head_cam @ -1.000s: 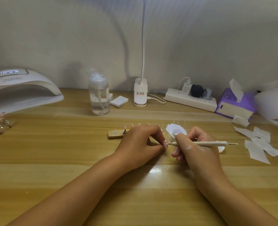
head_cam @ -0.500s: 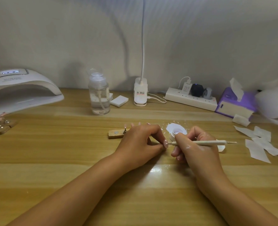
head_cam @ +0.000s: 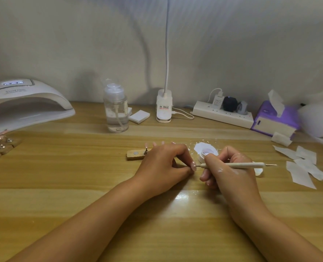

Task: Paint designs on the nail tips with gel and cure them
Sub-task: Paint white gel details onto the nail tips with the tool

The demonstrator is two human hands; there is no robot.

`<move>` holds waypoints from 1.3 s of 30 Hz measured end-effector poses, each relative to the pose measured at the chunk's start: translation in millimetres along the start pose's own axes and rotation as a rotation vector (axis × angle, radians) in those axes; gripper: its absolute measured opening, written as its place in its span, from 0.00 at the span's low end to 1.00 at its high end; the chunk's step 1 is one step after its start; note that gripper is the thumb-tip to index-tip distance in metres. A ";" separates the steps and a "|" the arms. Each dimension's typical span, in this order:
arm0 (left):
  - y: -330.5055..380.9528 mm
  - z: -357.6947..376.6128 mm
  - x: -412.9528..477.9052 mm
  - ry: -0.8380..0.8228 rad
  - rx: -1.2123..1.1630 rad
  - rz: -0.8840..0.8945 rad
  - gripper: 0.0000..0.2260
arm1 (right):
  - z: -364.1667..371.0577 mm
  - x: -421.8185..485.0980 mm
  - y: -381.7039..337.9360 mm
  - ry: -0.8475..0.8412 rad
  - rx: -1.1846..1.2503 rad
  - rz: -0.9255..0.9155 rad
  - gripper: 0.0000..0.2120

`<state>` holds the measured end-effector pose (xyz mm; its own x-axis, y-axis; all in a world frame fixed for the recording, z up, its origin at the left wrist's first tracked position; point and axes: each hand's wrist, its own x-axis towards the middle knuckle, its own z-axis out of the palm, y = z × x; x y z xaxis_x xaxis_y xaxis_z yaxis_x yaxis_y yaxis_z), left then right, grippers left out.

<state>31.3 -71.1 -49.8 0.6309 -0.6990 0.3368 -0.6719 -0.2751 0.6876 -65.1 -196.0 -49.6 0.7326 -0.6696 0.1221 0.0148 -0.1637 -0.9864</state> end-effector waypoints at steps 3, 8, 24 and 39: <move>-0.6 0.7 0.4 0.002 -0.004 -0.007 0.12 | 0.5 0.0 0.0 -0.002 0.001 0.005 0.12; -2.9 2.3 0.8 0.007 0.012 -0.013 0.09 | -0.4 -0.5 0.5 0.004 -0.020 0.009 0.12; -3.4 2.0 1.8 0.016 0.020 -0.007 0.08 | -1.3 -2.7 -4.7 0.048 0.118 0.030 0.11; -4.3 2.5 1.0 0.022 0.043 0.018 0.14 | 2.0 -3.7 -4.5 0.020 0.149 -0.004 0.13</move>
<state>33.9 -72.3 -54.0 0.6268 -0.6896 0.3628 -0.6987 -0.2912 0.6535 -66.6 -191.3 -45.9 0.7189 -0.6834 0.1269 0.1196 -0.0583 -0.9911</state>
